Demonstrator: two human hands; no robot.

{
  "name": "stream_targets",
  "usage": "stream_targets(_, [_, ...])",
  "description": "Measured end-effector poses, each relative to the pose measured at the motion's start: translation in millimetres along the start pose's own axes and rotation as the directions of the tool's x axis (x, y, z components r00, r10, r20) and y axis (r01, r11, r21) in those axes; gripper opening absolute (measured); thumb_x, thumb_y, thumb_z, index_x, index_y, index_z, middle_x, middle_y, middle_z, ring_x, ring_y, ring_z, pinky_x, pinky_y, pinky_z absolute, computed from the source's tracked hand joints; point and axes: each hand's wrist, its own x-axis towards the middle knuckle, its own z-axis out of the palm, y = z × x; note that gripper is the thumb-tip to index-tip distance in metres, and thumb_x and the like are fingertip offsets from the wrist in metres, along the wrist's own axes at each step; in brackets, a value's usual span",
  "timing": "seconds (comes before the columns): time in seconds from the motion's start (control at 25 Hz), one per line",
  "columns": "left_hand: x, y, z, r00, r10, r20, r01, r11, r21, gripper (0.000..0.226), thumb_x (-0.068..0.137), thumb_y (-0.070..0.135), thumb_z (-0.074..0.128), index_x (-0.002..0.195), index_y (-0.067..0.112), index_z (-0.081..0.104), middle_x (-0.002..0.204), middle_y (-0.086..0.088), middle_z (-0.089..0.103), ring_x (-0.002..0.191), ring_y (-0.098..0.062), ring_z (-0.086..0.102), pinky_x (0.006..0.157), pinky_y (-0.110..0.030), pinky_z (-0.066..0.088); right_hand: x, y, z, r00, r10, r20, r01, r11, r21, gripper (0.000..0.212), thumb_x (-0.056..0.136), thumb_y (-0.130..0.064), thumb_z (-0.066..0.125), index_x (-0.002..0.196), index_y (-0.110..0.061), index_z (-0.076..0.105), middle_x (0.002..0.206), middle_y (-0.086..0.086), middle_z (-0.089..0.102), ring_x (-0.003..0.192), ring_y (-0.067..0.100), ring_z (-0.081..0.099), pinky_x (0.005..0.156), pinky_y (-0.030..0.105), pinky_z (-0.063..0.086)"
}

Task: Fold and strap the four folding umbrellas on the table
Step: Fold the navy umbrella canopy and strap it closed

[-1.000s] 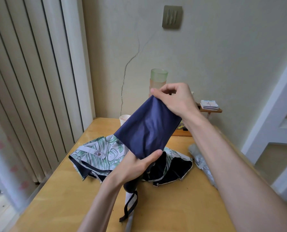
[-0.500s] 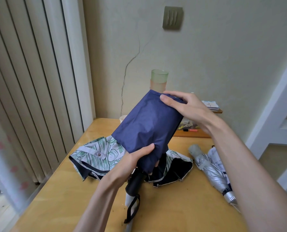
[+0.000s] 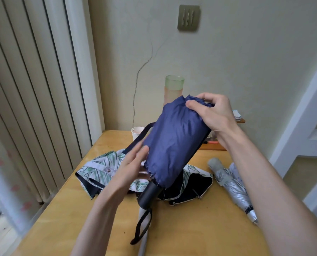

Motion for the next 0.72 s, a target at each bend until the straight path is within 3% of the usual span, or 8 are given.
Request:
stream_targets(0.04, [2.3, 0.2, -3.7, 0.982, 0.129, -0.135, -0.114, 0.986, 0.119, 0.049, 0.105, 0.016, 0.062, 0.151, 0.024, 0.048, 0.123, -0.01, 0.071, 0.086, -0.016, 0.075, 0.066, -0.031, 0.062, 1.3, -1.5, -1.6, 1.0, -0.01, -0.03, 0.009, 1.0, -0.025, 0.018, 0.085, -0.017, 0.079, 0.069, -0.019, 0.071, 0.065, -0.007, 0.061, 0.065, 0.009, 0.054, 0.065, 0.026, 0.041])
stream_targets(0.12, [-2.1, 4.0, -2.6, 0.789, 0.501, -0.355, -0.372, 0.85, 0.374, 0.05, 0.105, 0.006, 0.057, 0.15, 0.025, 0.047, 0.131, -0.003, 0.061, 0.11, -0.017, 0.069, 0.086, -0.035, 0.06, 4.0, -5.8, -1.4, 0.996, -0.026, -0.08, 0.014, 0.989, -0.15, 0.014, 0.083, -0.021, 0.078, 0.071, -0.02, 0.071, 0.066, -0.008, 0.065, 0.067, 0.011, 0.058, 0.068, 0.026, 0.044])
stream_targets(0.16, [-7.8, 5.9, 5.0, 0.681, 0.66, -0.317, -0.497, 0.734, 0.462, 0.049, 0.104, 0.009, 0.058, 0.149, 0.024, 0.048, 0.137, 0.002, 0.055, 0.124, -0.016, 0.061, 0.098, -0.032, 0.054, 4.1, -8.6, 0.7, 0.994, -0.032, -0.104, 0.006, 0.972, -0.234, 0.012, 0.083, -0.024, 0.078, 0.073, -0.022, 0.071, 0.069, -0.009, 0.068, 0.07, 0.013, 0.061, 0.069, 0.027, 0.046])
stream_targets(0.2, [-13.1, 5.9, 16.7, 0.641, 0.746, -0.183, -0.589, 0.63, 0.506, 0.053, 0.103, 0.019, 0.063, 0.152, 0.026, 0.046, 0.145, 0.007, 0.05, 0.136, -0.014, 0.052, 0.108, -0.027, 0.046, 3.2, -11.9, 4.6, 0.991, -0.034, -0.126, -0.006, 0.951, -0.309, 0.011, 0.081, -0.027, 0.077, 0.073, -0.023, 0.071, 0.073, -0.007, 0.07, 0.075, 0.017, 0.063, 0.07, 0.028, 0.049])
stream_targets(0.32, [-19.6, -5.2, 51.9, 0.772, 0.605, 0.194, -0.591, 0.57, 0.571, 0.102, 0.086, 0.058, 0.077, 0.166, 0.037, 0.018, 0.162, 0.027, 0.027, 0.149, -0.001, 0.035, 0.113, -0.02, 0.037, -3.7, -18.5, 18.7, 0.99, -0.031, -0.137, -0.024, 0.924, -0.382, 0.013, 0.079, -0.03, 0.077, 0.07, -0.025, 0.068, 0.077, -0.003, 0.072, 0.088, 0.027, 0.068, 0.082, 0.036, 0.057])
stream_targets(0.4, [-12.3, -20.5, 55.2, 0.795, 0.584, 0.163, -0.54, 0.56, 0.629, 0.112, 0.082, 0.05, 0.085, 0.166, 0.042, 0.011, 0.157, 0.035, 0.033, 0.14, -0.002, 0.045, 0.104, -0.025, 0.047, -8.6, -22.1, 24.5, 0.989, 0.009, -0.147, -0.06, 0.935, -0.349, 0.013, 0.079, -0.031, 0.076, 0.071, -0.023, 0.071, 0.077, -0.003, 0.073, 0.092, 0.029, 0.069, 0.091, 0.042, 0.057])
stream_targets(0.56, [-7.2, -30.0, 51.3, 0.836, 0.548, 0.027, -0.502, 0.745, 0.439, 0.081, 0.08, 0.021, 0.09, 0.147, 0.038, 0.047, 0.124, 0.041, 0.061, 0.116, 0.006, 0.063, 0.091, -0.017, 0.051, -13.7, -32.1, 29.1, 0.985, 0.065, -0.162, -0.117, 0.933, -0.341, 0.013, 0.081, -0.03, 0.075, 0.077, -0.018, 0.075, 0.082, 0.002, 0.074, 0.092, 0.03, 0.068, 0.076, 0.031, 0.053])
stream_targets(0.72, [-11.6, -28.1, 52.7, 0.897, 0.441, -0.01, -0.422, 0.865, 0.272, 0.058, 0.078, 0.014, 0.092, 0.119, 0.039, 0.059, 0.108, 0.032, 0.071, 0.102, 0.006, 0.069, 0.082, -0.013, 0.051, -12.3, -29.6, 39.8, 0.996, -0.006, -0.085, -0.028, 0.918, -0.395, 0.026, 0.08, -0.043, 0.076, 0.078, -0.017, 0.076, 0.079, 0.002, 0.073, 0.091, 0.027, 0.068, 0.077, 0.034, 0.054])
